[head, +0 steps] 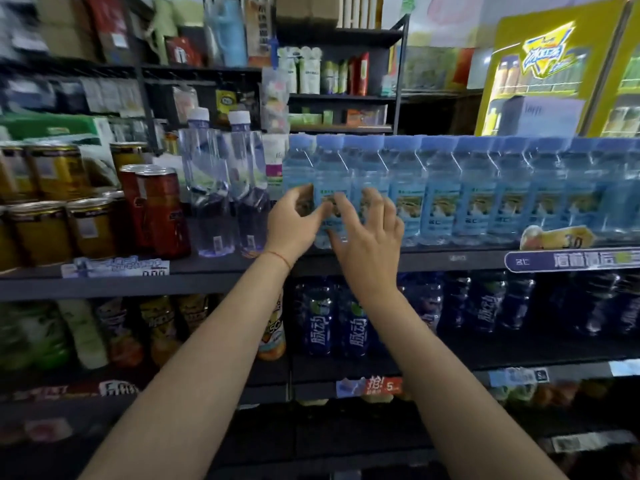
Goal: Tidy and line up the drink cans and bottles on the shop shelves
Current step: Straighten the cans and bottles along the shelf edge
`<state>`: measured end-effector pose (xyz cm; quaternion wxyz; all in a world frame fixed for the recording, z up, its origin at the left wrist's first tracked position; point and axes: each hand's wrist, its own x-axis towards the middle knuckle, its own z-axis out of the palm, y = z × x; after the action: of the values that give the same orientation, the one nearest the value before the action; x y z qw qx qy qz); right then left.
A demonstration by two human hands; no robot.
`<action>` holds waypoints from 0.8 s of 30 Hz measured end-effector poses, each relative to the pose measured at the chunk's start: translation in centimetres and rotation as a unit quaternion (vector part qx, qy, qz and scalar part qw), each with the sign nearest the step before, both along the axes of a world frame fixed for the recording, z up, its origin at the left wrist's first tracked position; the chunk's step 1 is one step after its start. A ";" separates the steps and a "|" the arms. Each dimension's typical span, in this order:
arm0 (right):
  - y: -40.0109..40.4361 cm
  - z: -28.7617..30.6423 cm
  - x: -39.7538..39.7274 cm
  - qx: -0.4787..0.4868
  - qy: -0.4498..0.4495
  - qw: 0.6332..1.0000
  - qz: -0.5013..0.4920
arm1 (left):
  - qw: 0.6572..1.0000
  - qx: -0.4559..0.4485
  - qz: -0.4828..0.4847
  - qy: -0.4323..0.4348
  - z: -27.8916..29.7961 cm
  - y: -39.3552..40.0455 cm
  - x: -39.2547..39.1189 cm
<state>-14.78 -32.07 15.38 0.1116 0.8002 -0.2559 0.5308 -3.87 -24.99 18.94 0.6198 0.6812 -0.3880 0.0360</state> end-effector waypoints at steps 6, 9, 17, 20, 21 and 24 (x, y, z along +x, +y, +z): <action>-1.6 -1.2 0.4 0.012 0.001 0.997 0.077 | 0.997 0.015 0.057 -0.042 -0.6 -0.7 -1.4; -1.8 -1.8 0.8 0.007 0.004 0.997 0.082 | 0.996 0.018 0.070 -0.043 -0.7 -0.6 -1.7; 2.9 -1.8 1.0 0.008 -0.094 0.988 0.121 | 0.995 0.078 0.020 -0.053 0.9 4.9 -1.5; 7.8 -2.7 2.3 0.001 -0.114 0.967 0.229 | 0.986 0.014 0.147 -0.080 -0.3 12.0 0.3; 9.8 -3.1 2.9 0.028 -0.092 0.961 0.259 | 0.982 0.012 0.177 -0.063 -1.0 14.9 1.1; 17.0 -4.2 5.9 0.144 0.042 0.940 0.307 | 0.971 0.126 0.205 0.006 -3.8 24.8 4.7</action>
<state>-8.90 -15.06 11.17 -0.1627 0.8688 -0.0665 0.4628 0.79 -0.22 15.15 0.5110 0.8190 -0.2371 0.1091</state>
